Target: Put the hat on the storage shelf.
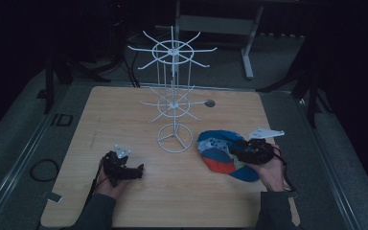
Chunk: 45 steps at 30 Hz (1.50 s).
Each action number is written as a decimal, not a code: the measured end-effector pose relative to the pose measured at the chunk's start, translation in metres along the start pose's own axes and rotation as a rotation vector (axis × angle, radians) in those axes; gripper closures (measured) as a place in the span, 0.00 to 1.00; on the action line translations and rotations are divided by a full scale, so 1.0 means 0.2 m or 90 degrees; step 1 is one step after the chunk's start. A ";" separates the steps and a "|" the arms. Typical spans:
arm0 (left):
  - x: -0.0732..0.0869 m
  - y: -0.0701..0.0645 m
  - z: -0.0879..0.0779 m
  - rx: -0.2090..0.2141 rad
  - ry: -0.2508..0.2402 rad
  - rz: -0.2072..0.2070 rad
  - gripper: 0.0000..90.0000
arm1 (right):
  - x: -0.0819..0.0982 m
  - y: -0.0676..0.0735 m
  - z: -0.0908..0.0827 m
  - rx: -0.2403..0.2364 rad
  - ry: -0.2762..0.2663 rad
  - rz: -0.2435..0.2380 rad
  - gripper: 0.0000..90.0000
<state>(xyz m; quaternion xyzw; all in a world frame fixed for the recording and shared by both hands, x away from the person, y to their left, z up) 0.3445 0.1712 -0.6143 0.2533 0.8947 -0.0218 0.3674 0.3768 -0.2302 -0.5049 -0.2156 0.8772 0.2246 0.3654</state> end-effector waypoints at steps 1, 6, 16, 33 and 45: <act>0.00 0.00 0.00 0.000 0.000 0.000 0.00 | 0.00 0.00 0.00 -0.002 0.002 0.000 0.56; 0.00 0.00 0.00 0.002 -0.001 0.002 0.00 | 0.01 0.01 0.01 0.002 0.008 0.002 0.55; 0.00 0.00 0.00 0.002 0.000 0.002 0.00 | -0.02 0.01 -0.03 0.011 0.012 -0.005 0.50; 0.00 0.00 0.00 0.002 -0.003 -0.001 0.00 | -0.06 -0.04 -0.08 0.074 0.057 -0.053 0.51; 0.00 0.00 0.00 0.003 -0.003 0.001 0.00 | -0.12 -0.11 -0.12 0.082 0.082 -0.063 0.48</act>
Point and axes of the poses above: each handheld gripper's, and its own axes: z roughly forward along the jaws, x roughly out of its underside, y roughly to its left, the point moved 6 cm from there along z, roughly forward along the jaws, and after that the axes turned 13 degrees about z, right-handed, at the moved point
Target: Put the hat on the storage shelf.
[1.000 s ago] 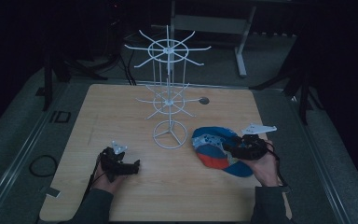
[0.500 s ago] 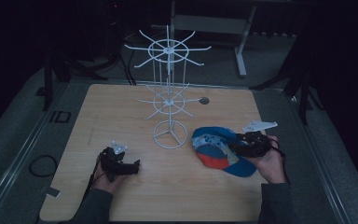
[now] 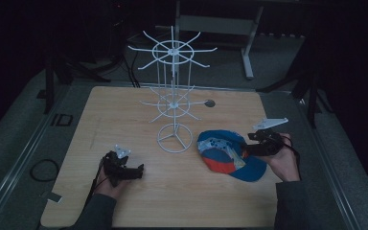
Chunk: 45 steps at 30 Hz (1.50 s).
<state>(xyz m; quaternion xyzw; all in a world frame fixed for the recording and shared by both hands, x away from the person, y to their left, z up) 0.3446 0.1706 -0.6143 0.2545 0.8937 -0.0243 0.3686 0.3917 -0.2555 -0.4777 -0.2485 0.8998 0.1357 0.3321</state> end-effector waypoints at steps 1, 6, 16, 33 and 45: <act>0.00 0.00 0.00 0.000 0.000 0.000 0.00 | 0.00 0.00 0.00 0.000 0.000 0.000 0.48; 0.00 0.00 0.00 -0.001 0.002 0.003 0.00 | -0.02 -0.03 0.00 0.001 0.018 -0.006 0.46; 0.00 0.00 0.00 0.000 0.001 0.002 0.00 | -0.06 -0.05 0.01 -0.014 0.036 -0.020 0.42; 0.00 0.00 0.00 0.000 0.000 0.000 0.00 | -0.14 -0.03 0.11 -0.033 0.064 -0.046 0.34; 0.00 0.00 0.00 0.000 0.002 0.001 0.00 | -0.19 0.01 0.20 -0.050 0.086 -0.070 0.32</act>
Point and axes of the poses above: each handheld gripper's, and its own axes: z roughly forward along the jaws, x roughly out of its underside, y roughly to its left, the point moved 6 cm from there along z, roughly forward along the jaws, and after that the axes turned 13 degrees about z, right-handed, at the moved point
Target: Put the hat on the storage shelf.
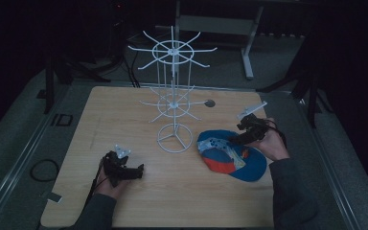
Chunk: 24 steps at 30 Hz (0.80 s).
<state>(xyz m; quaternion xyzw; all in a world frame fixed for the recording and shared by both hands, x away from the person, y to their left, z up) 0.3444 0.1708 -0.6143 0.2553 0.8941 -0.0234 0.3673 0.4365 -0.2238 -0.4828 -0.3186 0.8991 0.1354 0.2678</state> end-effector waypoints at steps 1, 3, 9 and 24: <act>0.00 0.00 0.00 0.000 0.000 0.000 0.00 | -0.01 0.01 0.02 -0.004 0.006 -0.004 0.32; 0.00 0.00 0.00 0.000 0.000 0.000 0.00 | -0.02 0.01 0.03 -0.005 0.011 -0.008 0.32; 0.00 0.00 0.00 0.000 0.000 -0.001 0.00 | -0.05 0.04 0.10 -0.006 0.038 -0.030 0.32; 0.00 0.00 0.00 0.000 0.000 -0.001 0.00 | -0.08 0.03 0.22 -0.009 0.083 -0.039 0.33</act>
Point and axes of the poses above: each handheld gripper's, and its own axes: z roughly forward along the jaws, x roughly out of its underside, y roughly to its left, the point moved 6 cm from there along z, roughly forward along the jaws, and after that the axes turned 13 degrees about z, right-handed, at the moved point
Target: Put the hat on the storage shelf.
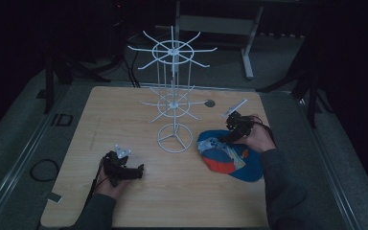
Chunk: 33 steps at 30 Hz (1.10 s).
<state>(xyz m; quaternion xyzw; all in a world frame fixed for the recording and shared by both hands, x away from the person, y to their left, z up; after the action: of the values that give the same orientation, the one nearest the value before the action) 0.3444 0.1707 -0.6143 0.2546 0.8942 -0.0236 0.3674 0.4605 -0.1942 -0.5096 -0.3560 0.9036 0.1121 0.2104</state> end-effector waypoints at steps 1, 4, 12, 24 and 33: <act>0.00 0.00 0.00 0.000 0.000 0.000 0.00 | 0.00 0.00 0.01 -0.001 0.003 0.000 0.33; 0.00 0.00 0.00 0.000 0.000 0.000 0.00 | 0.00 -0.01 0.02 -0.003 0.011 0.000 0.33; 0.00 0.00 0.00 0.000 0.000 0.000 0.00 | 0.01 -0.01 0.08 -0.007 0.039 0.007 0.35; 0.00 0.00 0.00 -0.001 -0.001 0.000 0.00 | 0.03 -0.01 0.17 -0.009 0.102 -0.015 0.48; 0.00 0.00 0.00 0.000 0.000 0.000 0.00 | 0.05 0.03 0.19 -0.028 0.110 -0.039 0.97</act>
<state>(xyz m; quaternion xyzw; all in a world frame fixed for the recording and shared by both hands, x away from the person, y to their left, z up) 0.3444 0.1706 -0.6143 0.2546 0.8941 -0.0238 0.3677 0.4622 -0.1824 -0.5478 -0.3964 0.9043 0.0945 0.1272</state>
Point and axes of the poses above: each handheld gripper's, and its own axes: z roughly forward along the jaws, x roughly out of its underside, y roughly to its left, the point moved 6 cm from there along z, roughly forward along the jaws, and after that the axes turned 13 degrees about z, right-handed, at the moved point
